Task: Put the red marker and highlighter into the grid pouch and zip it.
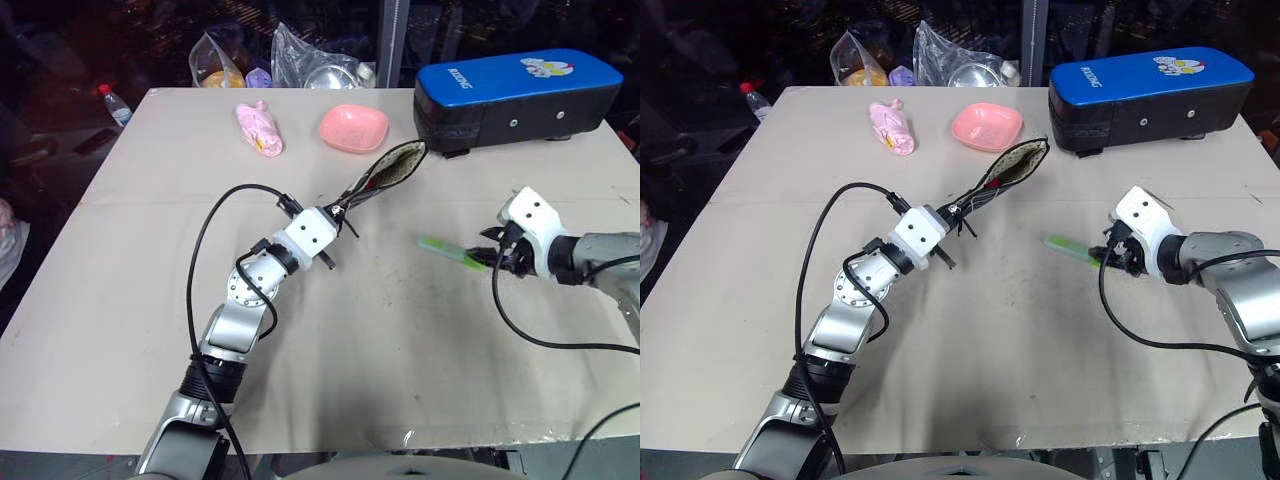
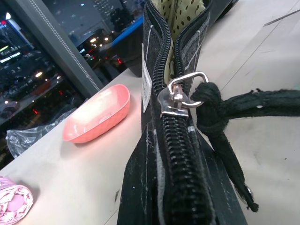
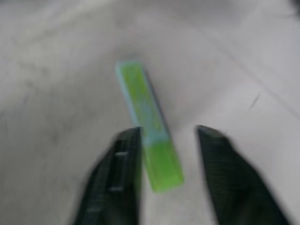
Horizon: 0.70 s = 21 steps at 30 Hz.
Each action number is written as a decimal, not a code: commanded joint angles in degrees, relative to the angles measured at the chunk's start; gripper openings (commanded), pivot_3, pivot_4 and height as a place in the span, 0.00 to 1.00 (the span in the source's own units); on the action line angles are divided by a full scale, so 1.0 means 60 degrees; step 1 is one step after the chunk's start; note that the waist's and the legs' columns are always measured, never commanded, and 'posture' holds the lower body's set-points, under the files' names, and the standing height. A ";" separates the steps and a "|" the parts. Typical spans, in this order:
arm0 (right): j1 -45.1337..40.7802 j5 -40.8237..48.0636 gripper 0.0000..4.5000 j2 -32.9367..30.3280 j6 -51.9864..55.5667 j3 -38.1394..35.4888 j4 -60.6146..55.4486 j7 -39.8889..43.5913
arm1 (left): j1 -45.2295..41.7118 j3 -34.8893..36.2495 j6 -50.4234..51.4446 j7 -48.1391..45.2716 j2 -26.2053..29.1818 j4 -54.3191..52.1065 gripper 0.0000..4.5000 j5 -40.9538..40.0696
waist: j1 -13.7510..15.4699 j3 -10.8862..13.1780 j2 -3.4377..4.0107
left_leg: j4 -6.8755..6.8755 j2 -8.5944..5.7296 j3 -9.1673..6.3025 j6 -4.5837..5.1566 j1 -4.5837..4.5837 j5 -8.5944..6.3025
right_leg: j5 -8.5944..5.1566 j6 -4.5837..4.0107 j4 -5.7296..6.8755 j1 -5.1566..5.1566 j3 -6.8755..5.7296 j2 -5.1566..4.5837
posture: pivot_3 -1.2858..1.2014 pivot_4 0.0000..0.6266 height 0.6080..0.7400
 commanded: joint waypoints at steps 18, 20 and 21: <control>-0.2023 -0.1312 0.17 0.0167 -0.3495 0.1112 0.4204 0.2754 | 0.0128 0.0085 -0.0063 0.0295 -0.0030 -0.0385 0.00 0.0026 | -0.0006 0.0002 0.0003 | 0.0001 0.0005 0.0005 -0.0002 0.0004 0.0001 | 0.0002 -0.0002 0.0004 -0.0001 0.0007 -0.0030 | 0.52 0.24 1.00; -0.2206 -0.1315 0.17 -0.0057 -0.4254 0.0843 0.3855 0.2994 | 0.0128 0.0071 -0.0044 0.0265 -0.0023 -0.0380 0.00 -0.0003 | -0.0004 0.0003 0.0004 | 0.0001 0.0005 0.0006 -0.0003 0.0002 0.0001 | 0.0002 -0.0002 0.0004 -0.0002 0.0008 -0.0032 | 0.52 0.24 1.00; -0.2530 -0.1320 0.17 -0.0294 -0.4654 0.0659 0.3594 0.3160 | 0.0108 0.0058 -0.0059 0.0248 -0.0026 -0.0338 0.00 -0.0015 | -0.0004 0.0007 0.0011 | 0.0001 0.0005 0.0006 -0.0003 0.0002 0.0001 | 0.0002 -0.0002 0.0003 -0.0003 0.0007 -0.0033 | 0.52 0.24 1.00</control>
